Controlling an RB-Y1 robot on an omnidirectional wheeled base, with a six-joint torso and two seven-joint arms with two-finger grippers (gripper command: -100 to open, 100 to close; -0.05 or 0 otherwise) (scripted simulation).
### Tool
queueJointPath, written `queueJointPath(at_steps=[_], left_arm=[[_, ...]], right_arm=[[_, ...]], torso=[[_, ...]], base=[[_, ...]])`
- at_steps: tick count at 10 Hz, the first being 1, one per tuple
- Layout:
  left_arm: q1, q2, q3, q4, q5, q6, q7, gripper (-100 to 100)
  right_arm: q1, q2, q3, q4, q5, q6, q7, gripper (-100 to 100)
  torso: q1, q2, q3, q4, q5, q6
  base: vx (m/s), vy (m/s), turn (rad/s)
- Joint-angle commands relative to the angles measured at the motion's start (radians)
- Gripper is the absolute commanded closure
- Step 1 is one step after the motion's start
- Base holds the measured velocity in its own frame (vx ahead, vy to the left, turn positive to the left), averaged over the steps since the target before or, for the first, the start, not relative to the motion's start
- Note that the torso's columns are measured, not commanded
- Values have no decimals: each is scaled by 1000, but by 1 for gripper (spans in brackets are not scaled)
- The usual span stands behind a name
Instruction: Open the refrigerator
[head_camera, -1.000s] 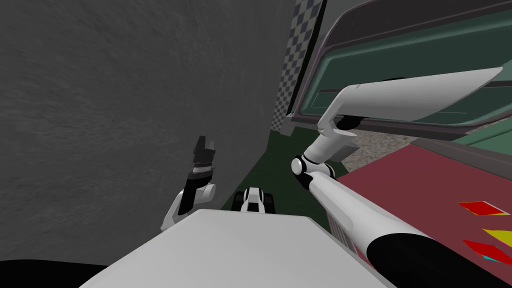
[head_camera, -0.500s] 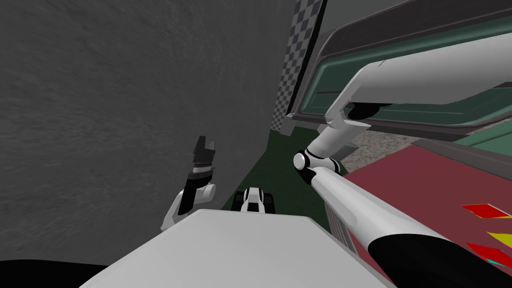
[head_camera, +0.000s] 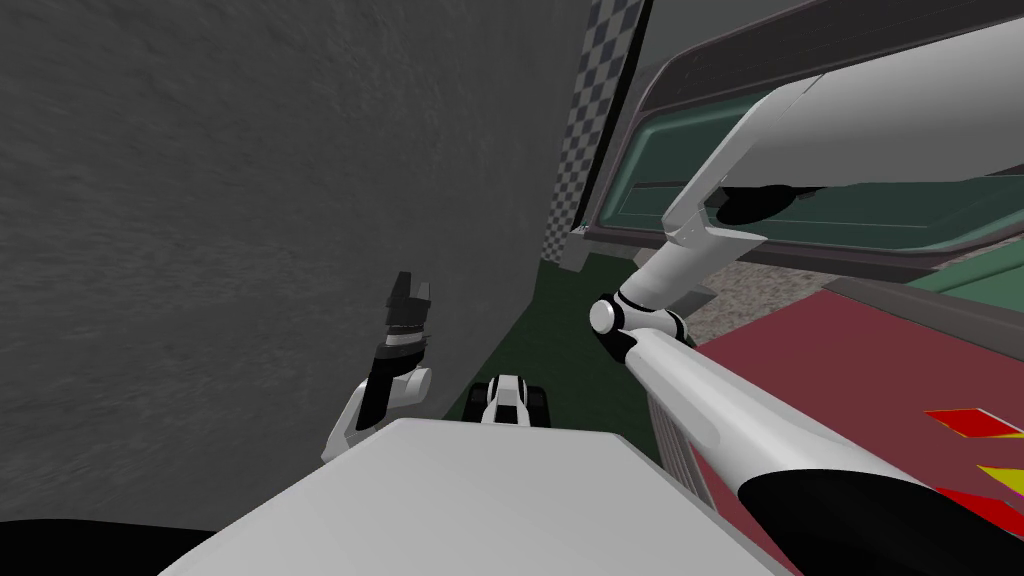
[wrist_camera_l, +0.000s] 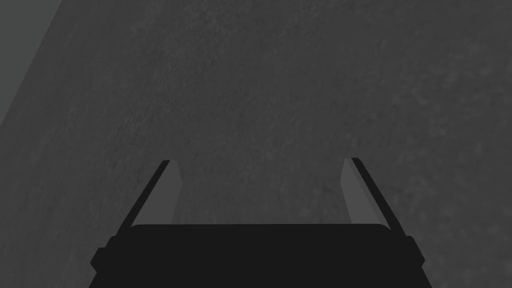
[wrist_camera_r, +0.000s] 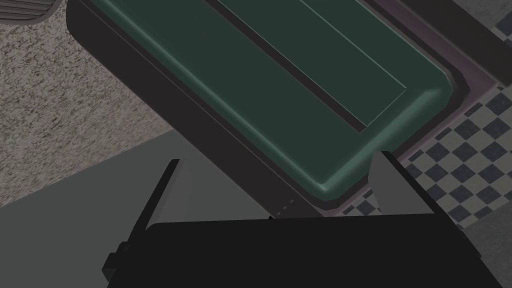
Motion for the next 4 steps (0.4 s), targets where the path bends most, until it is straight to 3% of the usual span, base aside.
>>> queueJointPath(at_steps=[1, 4], left_arm=[[0, 0, 0, 0, 0, 0, 0, 0], [0, 0, 0, 0, 0, 0, 0, 0]], right_arm=[[0, 0, 0, 0, 0, 0, 0, 0], [0, 0, 0, 0, 0, 0, 0, 0]], torso=[[0, 0, 0, 0, 0, 0], [0, 0, 0, 0, 0, 0]], base=[[0, 0, 0], [0, 0, 0]])
